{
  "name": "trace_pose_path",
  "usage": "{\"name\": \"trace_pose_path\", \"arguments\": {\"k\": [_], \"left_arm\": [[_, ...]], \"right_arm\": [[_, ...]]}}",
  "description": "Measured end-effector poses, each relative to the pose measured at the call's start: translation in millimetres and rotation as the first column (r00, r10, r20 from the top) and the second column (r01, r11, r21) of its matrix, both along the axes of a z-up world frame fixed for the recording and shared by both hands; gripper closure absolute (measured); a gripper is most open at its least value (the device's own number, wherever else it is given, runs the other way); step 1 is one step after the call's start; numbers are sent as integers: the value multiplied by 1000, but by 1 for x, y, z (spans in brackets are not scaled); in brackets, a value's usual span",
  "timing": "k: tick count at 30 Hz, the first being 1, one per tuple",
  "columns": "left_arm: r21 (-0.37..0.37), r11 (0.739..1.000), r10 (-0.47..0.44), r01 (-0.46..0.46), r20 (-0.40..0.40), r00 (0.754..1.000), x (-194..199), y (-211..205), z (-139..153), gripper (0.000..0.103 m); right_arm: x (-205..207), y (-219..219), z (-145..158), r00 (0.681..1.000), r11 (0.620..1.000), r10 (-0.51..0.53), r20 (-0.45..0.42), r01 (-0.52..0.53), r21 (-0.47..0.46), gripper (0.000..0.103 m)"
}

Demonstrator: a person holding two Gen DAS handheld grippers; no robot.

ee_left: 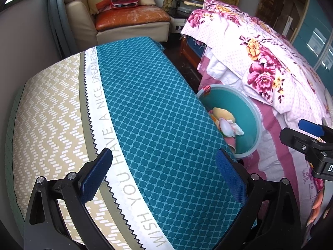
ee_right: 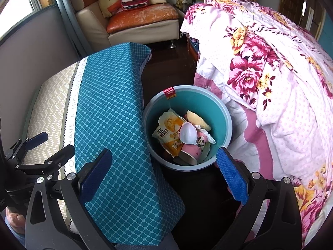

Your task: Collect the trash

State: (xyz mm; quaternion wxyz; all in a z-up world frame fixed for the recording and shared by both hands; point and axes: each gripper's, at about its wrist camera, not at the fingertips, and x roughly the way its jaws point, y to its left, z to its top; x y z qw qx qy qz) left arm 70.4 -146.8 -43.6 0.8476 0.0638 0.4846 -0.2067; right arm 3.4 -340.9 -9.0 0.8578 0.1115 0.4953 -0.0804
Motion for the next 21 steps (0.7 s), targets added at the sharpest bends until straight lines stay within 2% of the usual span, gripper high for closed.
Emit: {"name": "trace_pose_path", "arguments": {"k": [21], "left_arm": [[39,999,18,-16,-52,998,11,7,-26,4]], "right_arm": [[10,-2,-26,999,1000,6,-44,-6,4,7]]}}
